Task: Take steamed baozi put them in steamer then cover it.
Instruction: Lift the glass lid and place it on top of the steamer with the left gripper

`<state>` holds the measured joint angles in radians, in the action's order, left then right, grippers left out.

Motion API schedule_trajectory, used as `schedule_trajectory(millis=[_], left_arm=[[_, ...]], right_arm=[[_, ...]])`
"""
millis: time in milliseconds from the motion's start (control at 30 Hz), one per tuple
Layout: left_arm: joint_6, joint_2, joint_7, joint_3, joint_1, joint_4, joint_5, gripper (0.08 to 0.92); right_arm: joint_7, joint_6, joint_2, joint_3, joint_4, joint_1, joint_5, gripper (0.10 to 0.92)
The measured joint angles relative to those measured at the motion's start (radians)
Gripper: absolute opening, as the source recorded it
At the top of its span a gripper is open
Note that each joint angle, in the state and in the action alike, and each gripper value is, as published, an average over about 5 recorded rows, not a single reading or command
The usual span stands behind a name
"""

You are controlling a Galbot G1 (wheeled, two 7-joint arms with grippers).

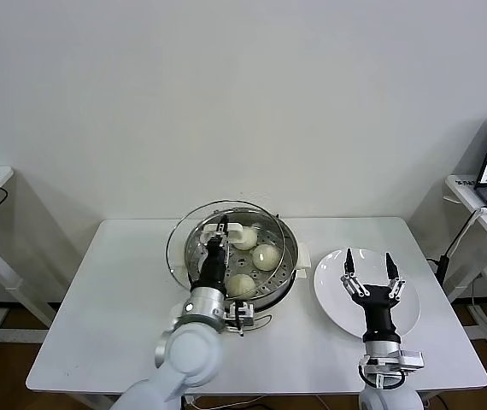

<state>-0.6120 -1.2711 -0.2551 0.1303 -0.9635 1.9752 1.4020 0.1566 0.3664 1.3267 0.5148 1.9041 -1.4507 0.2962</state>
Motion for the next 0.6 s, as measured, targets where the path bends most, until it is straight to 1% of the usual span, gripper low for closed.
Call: schedule_trajectory(millis=[367,600], left_arm=[[-0.011,-0.071,-0.010,0.018,0.060,-0.106,0.056,0.186],[-0.016,-0.106,-0.013,0.023,0.070,-0.155,0.080,0.186]], right_arm=[[0.001,0.007,0.011,-0.005,-0.011,-0.003,-0.023,0.823],[0.002,0.007,0.012,-0.007,-0.016,0.003,-0.028,0.823]])
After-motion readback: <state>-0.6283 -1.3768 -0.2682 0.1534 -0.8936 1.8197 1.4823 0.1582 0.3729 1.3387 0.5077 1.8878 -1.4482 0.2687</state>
